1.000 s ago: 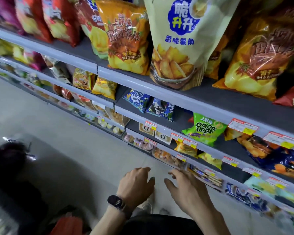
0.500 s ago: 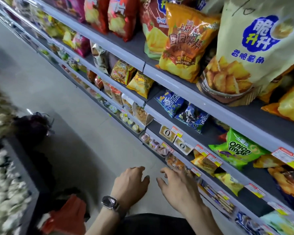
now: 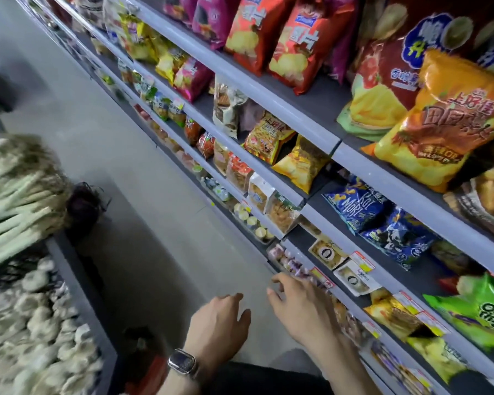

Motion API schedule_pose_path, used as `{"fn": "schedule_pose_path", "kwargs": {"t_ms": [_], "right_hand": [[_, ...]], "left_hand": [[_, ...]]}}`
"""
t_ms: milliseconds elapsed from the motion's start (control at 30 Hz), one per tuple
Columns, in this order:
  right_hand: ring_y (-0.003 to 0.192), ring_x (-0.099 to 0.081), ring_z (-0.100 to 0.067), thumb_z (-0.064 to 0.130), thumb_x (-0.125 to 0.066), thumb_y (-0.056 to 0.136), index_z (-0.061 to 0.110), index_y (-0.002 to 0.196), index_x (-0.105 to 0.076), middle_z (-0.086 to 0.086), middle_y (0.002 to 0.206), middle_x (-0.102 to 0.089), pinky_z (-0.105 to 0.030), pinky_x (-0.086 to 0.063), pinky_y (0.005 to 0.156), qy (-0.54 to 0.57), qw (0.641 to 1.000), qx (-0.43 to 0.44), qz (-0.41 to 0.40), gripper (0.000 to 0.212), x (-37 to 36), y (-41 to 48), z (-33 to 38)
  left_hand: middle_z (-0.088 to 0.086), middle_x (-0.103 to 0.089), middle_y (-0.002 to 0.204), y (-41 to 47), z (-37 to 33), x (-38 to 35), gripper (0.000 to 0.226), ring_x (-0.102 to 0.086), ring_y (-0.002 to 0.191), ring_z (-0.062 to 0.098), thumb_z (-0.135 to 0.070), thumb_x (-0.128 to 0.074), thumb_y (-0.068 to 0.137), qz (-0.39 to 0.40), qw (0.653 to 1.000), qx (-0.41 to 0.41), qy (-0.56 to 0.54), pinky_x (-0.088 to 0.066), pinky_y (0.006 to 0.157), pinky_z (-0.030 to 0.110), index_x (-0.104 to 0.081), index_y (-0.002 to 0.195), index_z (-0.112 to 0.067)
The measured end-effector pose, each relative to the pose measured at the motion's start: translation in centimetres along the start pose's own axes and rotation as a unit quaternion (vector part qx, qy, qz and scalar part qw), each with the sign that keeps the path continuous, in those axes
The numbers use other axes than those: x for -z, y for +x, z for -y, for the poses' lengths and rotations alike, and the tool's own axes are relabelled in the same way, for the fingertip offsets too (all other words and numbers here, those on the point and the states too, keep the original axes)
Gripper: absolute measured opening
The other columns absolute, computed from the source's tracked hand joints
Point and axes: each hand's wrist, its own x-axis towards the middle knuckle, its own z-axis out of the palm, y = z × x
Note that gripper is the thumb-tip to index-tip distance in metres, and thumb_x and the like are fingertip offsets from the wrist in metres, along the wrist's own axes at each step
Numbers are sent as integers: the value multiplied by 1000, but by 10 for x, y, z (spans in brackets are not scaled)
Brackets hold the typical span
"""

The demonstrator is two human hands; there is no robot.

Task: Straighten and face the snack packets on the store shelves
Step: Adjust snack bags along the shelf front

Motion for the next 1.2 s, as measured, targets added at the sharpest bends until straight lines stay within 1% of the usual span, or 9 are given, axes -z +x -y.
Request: {"fn": "schedule_pose_path", "kwargs": {"t_ms": [300, 433, 533, 667, 833, 967, 1067, 1133, 1200], "right_hand": [[117, -63, -17, 54, -44, 104, 34, 140, -55, 10, 134, -65, -30, -47, 85, -22, 999, 19, 20, 42, 5, 66, 39], [118, -62, -17, 54, -44, 104, 35, 138, -55, 11, 134, -65, -30, -46, 85, -11, 999, 19, 23, 41, 13, 104, 34], [118, -62, -18, 53, -47, 104, 34, 138, -57, 8, 132, -67, -31, -49, 89, -2, 1000, 23, 18, 40, 25, 140, 31], [117, -63, -18, 53, -48, 103, 32, 137, -58, 8, 128, -67, -33, -49, 90, 10, 999, 28, 19, 41, 41, 178, 27], [114, -65, -20, 51, -52, 101, 28, 136, -60, 5, 126, -69, -35, -53, 88, 38, 999, 22, 20, 43, 54, 215, 24], [113, -65, -22, 50, -53, 101, 27, 136, -60, 3, 124, -70, -35, -52, 88, 48, 999, -5, 16, 42, 54, 237, 23], [113, -66, -23, 48, -55, 100, 27, 134, -62, 3, 125, -71, -35, -53, 87, 66, 996, -52, 15, 41, 51, 256, 28], [107, -68, -27, 46, -56, 98, 27, 128, -65, 2, 121, -72, -36, -55, 83, 76, 993, -93, 5, 37, 46, 269, 31], [100, -70, -31, 44, -57, 97, 26, 119, -67, -1, 112, -74, -38, -56, 77, 83, 987, -133, -17, 30, 44, 281, 35]], "left_hand": [[-5, -67, 139, 55, 30, 35, 52, -62, 129, 25, -50, -46, 102, 12, 999, 38, -27, -51, 101, 35, -52, 150, -33], [-5, -67, 140, 102, 20, 58, 49, -61, 129, 26, -49, -46, 102, 17, 999, 38, -19, -49, 101, 35, -54, 148, -33], [-5, -69, 137, 139, 7, 80, 46, -63, 127, 27, -48, -46, 103, 9, 999, 39, 1, -50, 99, 35, -56, 145, -32], [-8, -66, 141, 185, -12, 109, 48, -61, 129, 23, -48, -46, 105, 4, 999, 36, 11, -49, 104, 35, -53, 150, -33], [-5, -65, 143, 234, -23, 135, 49, -62, 129, 26, -47, -46, 104, -5, 1000, 19, 23, -51, 105, 38, -52, 151, -32], [-5, -66, 142, 260, -16, 148, 49, -63, 127, 27, -47, -47, 105, 8, 999, -1, 45, -52, 101, 38, -53, 150, -32], [-3, -67, 141, 283, -7, 156, 48, -64, 125, 28, -46, -47, 105, 28, 998, -26, 57, -53, 98, 39, -54, 150, -30], [0, -68, 139, 302, 1, 160, 46, -65, 123, 30, -44, -48, 105, 46, 995, -51, 70, -54, 97, 40, -56, 148, -29], [2, -69, 137, 323, 6, 166, 46, -66, 121, 32, -44, -49, 104, 64, 991, -79, 84, -56, 97, 42, -56, 147, -28]]}}
